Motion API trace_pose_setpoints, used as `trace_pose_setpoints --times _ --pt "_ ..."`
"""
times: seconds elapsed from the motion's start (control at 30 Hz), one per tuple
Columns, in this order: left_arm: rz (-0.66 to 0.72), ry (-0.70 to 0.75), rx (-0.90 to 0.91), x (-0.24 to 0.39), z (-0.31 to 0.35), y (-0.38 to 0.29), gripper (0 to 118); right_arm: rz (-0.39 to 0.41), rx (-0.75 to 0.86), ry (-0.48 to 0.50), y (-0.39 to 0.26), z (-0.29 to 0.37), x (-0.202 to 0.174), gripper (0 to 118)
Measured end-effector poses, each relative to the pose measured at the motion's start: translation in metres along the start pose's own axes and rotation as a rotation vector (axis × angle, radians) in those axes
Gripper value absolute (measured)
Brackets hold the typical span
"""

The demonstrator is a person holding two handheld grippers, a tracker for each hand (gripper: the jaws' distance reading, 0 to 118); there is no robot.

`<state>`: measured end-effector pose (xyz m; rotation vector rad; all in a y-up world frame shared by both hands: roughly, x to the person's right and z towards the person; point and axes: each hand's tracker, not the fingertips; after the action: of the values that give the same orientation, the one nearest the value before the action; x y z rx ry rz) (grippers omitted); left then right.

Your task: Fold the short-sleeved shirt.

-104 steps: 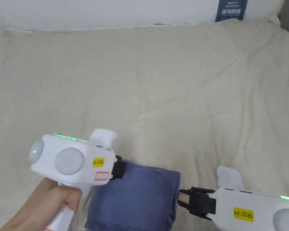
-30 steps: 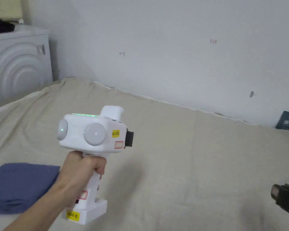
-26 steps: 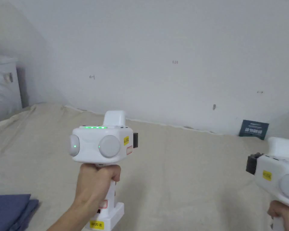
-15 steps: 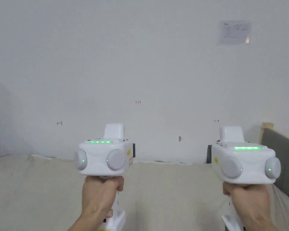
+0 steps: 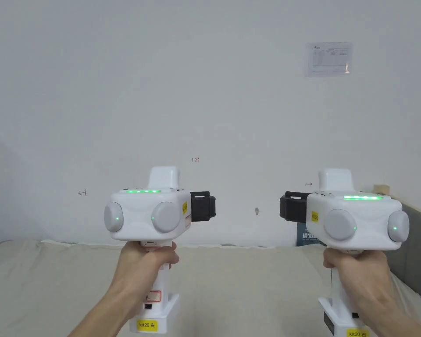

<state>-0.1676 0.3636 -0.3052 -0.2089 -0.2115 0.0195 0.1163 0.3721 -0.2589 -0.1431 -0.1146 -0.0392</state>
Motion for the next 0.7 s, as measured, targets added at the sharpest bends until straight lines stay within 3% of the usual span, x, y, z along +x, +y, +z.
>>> trace_pose_setpoints --times 0.2,0.33,0.6,0.7 --pt "0.038 0.063 -0.074 0.001 0.011 0.028 118 0.046 0.017 -0.005 0.006 0.007 -0.001 116" --pt "0.003 0.102 -0.089 0.008 0.014 0.032 118 0.002 0.0 0.028 0.011 0.009 0.003 116" --pt "-0.008 0.065 -0.106 0.011 0.019 0.037 118 0.015 0.009 0.044 0.016 0.017 0.003 116" --pt "0.067 -0.003 -0.089 0.005 0.022 0.036 118 0.021 0.013 0.044 0.016 0.019 0.0 116"
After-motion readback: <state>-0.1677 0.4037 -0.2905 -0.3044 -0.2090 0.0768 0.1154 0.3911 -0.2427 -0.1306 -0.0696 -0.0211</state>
